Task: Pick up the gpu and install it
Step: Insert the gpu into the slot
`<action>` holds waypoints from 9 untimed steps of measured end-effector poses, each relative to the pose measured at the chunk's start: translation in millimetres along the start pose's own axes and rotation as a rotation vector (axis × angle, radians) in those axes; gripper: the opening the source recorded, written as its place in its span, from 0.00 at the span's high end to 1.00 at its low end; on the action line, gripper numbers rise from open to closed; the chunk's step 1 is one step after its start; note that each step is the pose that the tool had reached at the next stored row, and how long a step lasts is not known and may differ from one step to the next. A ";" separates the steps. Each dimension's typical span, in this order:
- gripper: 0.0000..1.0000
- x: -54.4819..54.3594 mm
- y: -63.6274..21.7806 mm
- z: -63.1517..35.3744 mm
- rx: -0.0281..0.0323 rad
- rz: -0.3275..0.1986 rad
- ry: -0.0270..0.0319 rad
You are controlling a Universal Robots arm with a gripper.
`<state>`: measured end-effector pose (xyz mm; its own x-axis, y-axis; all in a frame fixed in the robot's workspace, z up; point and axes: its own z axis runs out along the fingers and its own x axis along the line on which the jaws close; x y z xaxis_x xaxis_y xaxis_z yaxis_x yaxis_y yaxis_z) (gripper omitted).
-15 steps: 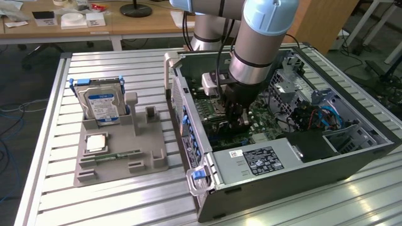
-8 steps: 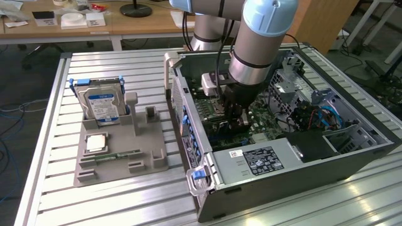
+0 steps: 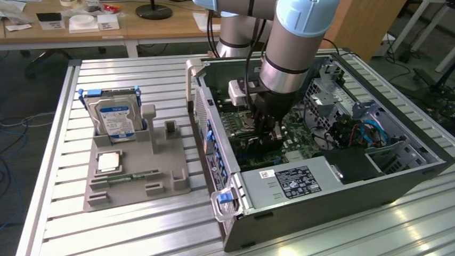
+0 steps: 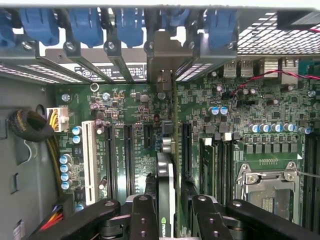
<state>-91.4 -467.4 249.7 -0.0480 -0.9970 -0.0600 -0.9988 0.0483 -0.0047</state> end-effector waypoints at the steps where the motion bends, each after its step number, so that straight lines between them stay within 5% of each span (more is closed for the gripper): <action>1: 0.67 -0.2 0.0 -1.2 0.0000 0.000 0.0007; 9: 0.67 -0.5 0.0 -2.7 0.0001 0.000 0.0017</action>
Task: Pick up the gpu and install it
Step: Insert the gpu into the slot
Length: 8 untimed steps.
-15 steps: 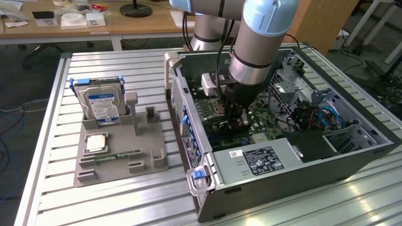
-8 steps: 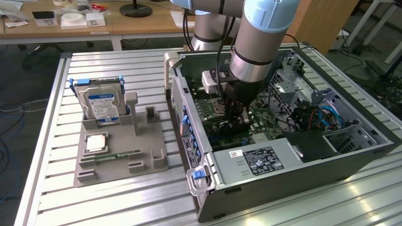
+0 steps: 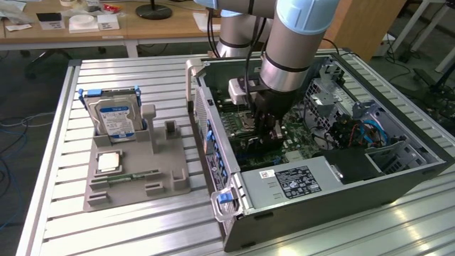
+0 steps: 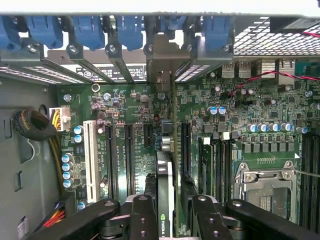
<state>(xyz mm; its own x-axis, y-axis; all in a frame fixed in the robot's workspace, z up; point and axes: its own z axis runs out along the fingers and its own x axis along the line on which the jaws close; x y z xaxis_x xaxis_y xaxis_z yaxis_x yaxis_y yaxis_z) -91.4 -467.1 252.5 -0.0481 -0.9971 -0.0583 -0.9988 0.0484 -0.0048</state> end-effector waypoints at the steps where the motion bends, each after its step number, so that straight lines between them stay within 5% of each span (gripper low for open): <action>1: 0.67 0.0 0.0 0.0 0.0000 0.000 -0.0001; 8: 0.73 0.0 0.0 0.0 -0.0001 0.000 0.0001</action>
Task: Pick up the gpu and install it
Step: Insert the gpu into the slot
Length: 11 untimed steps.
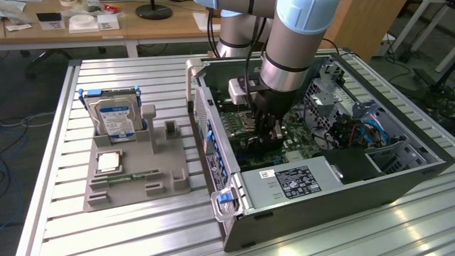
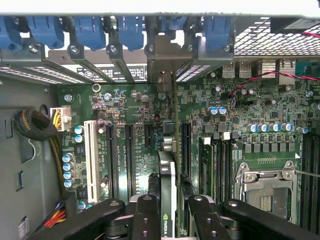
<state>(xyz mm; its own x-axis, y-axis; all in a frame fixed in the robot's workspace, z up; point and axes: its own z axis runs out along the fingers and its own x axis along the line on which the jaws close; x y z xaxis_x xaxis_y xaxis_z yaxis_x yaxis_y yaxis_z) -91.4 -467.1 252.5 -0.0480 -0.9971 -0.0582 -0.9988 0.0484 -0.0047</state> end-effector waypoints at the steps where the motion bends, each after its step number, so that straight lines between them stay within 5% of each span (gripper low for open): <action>1: 0.73 0.0 0.0 0.0 0.0000 0.000 0.0000; 11: 0.73 0.3 0.9 3.0 0.0000 0.000 0.0001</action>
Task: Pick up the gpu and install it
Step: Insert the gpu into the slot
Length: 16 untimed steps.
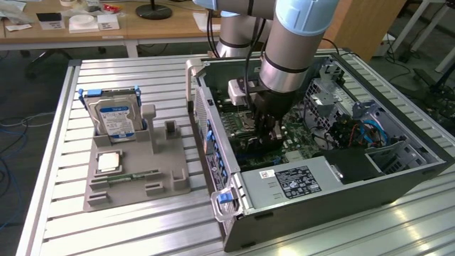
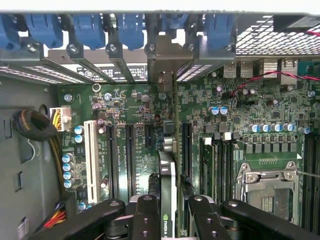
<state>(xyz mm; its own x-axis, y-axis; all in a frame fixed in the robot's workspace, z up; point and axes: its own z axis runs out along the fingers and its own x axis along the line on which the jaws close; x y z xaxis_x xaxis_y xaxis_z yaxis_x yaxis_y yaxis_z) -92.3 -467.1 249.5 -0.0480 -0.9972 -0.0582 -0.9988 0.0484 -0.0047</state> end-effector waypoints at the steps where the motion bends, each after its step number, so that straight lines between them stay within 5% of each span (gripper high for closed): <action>1: 0.73 -0.1 0.3 0.2 0.0001 0.000 -0.0001; 16: 0.73 -0.1 2.5 3.0 0.0008 0.001 -0.0018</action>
<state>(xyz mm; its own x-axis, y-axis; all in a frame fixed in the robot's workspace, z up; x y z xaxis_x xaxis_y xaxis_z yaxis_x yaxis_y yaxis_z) -94.8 -466.7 246.6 -0.0487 -0.9970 -0.0599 -0.9988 0.0492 -0.0055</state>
